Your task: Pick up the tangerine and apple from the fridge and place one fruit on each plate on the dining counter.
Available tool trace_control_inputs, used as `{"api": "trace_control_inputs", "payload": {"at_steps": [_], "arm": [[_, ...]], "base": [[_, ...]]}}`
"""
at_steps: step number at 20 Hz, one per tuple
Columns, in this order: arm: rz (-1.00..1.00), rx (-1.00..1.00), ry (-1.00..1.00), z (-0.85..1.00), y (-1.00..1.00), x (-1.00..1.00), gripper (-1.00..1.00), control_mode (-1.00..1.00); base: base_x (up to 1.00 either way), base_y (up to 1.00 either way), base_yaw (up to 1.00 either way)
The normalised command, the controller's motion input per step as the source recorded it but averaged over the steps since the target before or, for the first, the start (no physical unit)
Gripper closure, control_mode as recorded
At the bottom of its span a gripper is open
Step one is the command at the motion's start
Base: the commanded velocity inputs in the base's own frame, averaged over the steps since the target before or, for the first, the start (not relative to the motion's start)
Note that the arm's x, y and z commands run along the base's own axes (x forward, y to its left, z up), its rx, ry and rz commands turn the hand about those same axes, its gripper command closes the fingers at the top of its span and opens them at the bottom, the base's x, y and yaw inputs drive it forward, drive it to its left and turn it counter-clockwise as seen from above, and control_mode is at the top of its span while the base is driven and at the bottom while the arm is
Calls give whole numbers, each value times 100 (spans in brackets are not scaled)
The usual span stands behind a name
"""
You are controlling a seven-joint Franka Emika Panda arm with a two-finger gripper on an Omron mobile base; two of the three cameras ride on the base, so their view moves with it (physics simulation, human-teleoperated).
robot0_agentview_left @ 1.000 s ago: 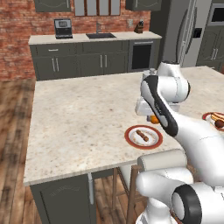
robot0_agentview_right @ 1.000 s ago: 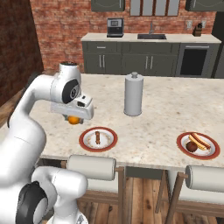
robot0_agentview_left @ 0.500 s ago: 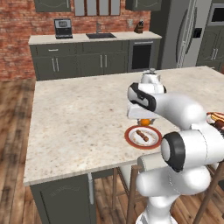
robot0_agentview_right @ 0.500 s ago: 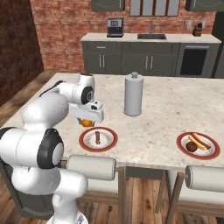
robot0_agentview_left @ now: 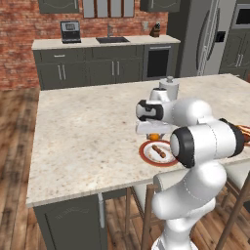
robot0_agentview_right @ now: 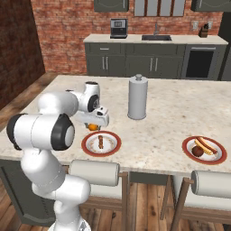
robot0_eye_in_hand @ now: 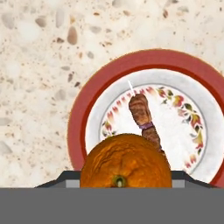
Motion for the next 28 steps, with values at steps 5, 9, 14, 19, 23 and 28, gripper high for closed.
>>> {"api": "trace_control_inputs", "payload": {"at_steps": [5,9,14,19,23,28], "arm": [[0,-9,-16,-46,0,0,100,-100],[0,-1,0,-8,0,-31,100,-100],[0,0,0,-10,1,-19,100,-100],[0,0,4,-19,5,0,100,-100],[0,0,8,-24,2,0,100,-100],[0,0,5,-19,0,0,100,-100]], "base": [[0,0,0],[0,0,0],[0,0,0],[0,0,0],[0,0,0],[0,0,0]]}}
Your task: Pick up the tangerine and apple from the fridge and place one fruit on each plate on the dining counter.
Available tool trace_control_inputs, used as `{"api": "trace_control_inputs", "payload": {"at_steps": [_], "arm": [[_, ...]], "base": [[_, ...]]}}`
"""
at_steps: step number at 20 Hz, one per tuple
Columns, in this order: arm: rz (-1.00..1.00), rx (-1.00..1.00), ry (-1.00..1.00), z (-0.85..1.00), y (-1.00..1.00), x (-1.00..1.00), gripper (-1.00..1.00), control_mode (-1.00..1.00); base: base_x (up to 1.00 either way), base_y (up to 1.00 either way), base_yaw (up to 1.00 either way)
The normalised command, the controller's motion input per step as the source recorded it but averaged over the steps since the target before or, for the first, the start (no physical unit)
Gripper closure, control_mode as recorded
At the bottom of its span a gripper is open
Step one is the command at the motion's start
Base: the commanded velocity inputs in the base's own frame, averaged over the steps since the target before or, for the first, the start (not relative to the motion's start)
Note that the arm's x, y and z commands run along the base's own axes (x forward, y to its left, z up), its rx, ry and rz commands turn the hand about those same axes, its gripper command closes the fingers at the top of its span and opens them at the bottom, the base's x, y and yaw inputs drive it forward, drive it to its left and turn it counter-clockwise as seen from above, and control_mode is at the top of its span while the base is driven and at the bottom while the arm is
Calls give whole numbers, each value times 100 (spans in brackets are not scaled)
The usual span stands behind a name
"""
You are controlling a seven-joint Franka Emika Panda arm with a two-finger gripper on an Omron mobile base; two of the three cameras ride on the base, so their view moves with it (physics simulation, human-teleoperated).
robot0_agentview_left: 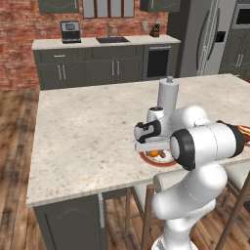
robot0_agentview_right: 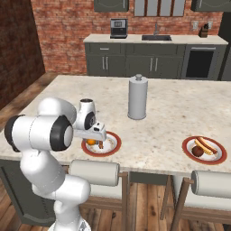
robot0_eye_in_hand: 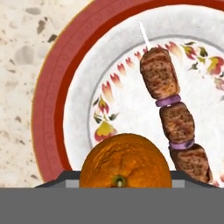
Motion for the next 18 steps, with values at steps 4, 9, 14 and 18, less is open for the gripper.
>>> {"api": "trace_control_inputs", "payload": {"at_steps": [4,9,14,18], "arm": [[0,0,4,-12,0,0,100,-100],[0,0,1,-8,0,26,100,-100],[0,0,0,0,1,29,100,-100],[0,0,0,0,0,0,100,-100]], "base": [[0,0,0],[0,0,0],[0,0,0],[0,0,0]]}}
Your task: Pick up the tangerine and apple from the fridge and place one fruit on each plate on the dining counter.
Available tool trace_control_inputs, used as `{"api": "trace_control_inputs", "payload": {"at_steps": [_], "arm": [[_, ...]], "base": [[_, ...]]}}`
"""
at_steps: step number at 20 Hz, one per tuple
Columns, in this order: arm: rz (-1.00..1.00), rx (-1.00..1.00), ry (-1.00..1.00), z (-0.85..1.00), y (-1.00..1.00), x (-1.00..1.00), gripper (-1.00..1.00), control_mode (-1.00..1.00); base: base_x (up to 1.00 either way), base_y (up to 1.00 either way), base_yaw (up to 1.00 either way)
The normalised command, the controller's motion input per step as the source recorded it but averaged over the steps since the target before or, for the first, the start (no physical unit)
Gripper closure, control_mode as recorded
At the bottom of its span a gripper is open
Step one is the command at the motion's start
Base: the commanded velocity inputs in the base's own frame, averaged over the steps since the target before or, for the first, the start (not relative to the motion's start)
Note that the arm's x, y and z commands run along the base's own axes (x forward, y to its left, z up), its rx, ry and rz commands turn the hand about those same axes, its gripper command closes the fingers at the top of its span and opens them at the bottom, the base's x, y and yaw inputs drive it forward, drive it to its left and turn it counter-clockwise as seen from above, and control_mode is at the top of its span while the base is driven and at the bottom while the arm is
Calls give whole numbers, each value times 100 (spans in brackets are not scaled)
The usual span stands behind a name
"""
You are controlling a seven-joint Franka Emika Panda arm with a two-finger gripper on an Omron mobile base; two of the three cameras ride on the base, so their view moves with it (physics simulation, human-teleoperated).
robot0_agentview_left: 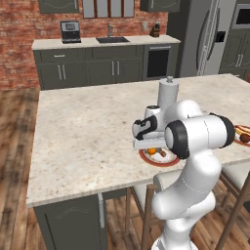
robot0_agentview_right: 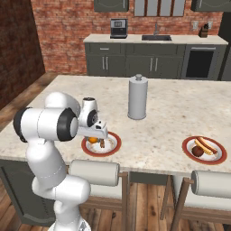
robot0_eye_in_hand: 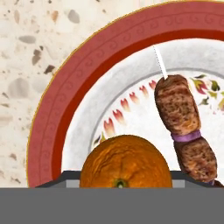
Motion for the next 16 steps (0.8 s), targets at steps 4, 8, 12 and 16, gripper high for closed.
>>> {"api": "trace_control_inputs", "payload": {"at_steps": [4,8,12,16], "arm": [[0,0,0,0,0,-1,-100,-100],[0,0,1,0,0,-12,-100,-100],[0,0,4,9,-1,-11,-100,-100],[0,0,5,46,-18,-25,-100,-100]], "base": [[0,0,0],[0,0,0],[0,0,0],[0,0,0]]}}
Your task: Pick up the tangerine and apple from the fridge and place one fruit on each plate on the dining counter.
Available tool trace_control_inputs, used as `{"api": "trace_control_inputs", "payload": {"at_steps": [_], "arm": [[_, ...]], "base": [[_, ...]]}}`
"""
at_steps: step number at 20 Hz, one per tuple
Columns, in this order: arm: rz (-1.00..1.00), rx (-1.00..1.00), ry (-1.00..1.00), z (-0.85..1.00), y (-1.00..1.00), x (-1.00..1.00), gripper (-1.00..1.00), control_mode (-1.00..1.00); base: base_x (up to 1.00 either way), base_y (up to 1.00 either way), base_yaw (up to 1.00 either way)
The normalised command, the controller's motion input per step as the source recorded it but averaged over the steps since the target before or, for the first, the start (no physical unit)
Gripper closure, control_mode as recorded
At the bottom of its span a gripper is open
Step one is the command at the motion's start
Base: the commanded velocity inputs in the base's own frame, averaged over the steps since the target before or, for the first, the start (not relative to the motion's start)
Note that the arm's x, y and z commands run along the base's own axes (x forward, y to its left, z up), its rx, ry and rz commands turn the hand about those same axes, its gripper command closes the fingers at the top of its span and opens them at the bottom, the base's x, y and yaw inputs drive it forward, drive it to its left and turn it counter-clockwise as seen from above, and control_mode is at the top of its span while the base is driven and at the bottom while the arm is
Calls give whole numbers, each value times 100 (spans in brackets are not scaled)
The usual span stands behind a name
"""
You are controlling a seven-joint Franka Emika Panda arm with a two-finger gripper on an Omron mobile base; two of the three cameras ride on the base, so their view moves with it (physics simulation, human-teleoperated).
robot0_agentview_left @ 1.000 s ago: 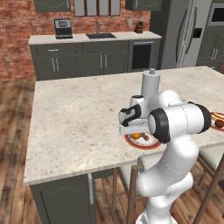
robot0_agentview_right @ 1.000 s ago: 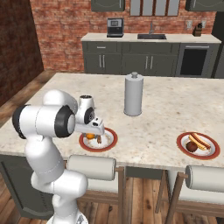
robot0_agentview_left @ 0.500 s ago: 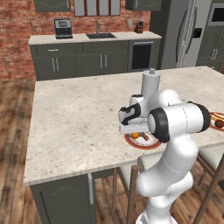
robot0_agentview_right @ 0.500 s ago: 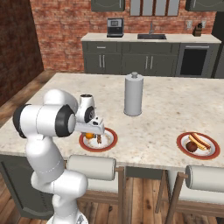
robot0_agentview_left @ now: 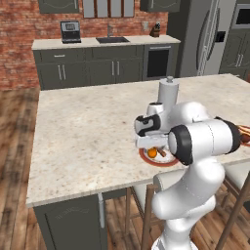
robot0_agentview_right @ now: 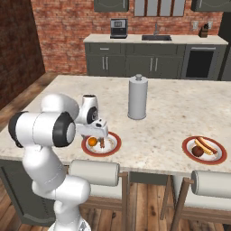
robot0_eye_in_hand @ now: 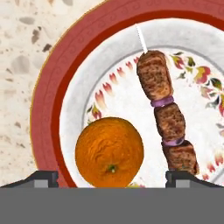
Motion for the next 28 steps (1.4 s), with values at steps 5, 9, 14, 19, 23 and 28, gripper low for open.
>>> {"api": "trace_control_inputs", "payload": {"at_steps": [5,9,14,19,23,28], "arm": [[0,0,7,69,-3,-35,-100,-100],[0,0,7,72,0,-83,-100,-100],[0,3,1,56,0,-100,-100,-100],[0,6,0,49,0,-100,-100,-100],[0,5,-2,50,-3,-100,-100,-100],[0,2,-7,53,-5,-100,-100,-100]], "base": [[0,0,0],[0,0,0],[0,0,0],[0,0,0],[0,0,0],[0,0,0]]}}
